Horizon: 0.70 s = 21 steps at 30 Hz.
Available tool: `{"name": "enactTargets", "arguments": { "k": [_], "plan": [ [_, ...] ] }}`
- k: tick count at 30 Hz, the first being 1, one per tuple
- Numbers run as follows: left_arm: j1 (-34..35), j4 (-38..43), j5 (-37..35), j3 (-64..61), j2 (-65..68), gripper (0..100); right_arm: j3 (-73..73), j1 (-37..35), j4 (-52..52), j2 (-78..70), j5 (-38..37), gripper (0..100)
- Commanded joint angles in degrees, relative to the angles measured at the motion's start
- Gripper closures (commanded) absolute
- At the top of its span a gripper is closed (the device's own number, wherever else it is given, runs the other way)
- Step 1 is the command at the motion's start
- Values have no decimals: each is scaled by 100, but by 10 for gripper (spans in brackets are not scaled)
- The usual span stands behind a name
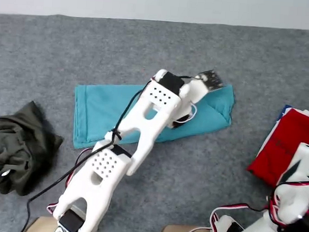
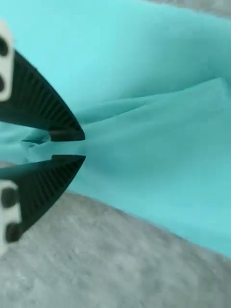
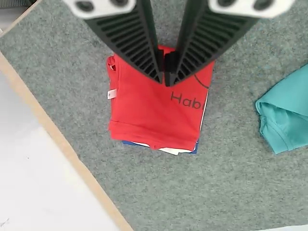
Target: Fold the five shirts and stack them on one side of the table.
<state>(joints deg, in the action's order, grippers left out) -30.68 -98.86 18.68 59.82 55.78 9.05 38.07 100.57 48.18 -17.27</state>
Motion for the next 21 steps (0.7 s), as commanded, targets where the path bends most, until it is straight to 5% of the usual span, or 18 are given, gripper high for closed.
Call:
{"name": "enactTargets", "arguments": {
  "k": [1, 11, 21],
  "plan": [
    [-193, -88, -35, 576, -387, 946, -18, 31, 101, -57, -44, 988],
    [-290, 1292, -651, 725, 615, 945, -18, 31, 101, -57, -35, 988],
    [-484, 229, -642, 2000, 835, 949, -18, 31, 101, -57, -26, 987]
  ]
}}
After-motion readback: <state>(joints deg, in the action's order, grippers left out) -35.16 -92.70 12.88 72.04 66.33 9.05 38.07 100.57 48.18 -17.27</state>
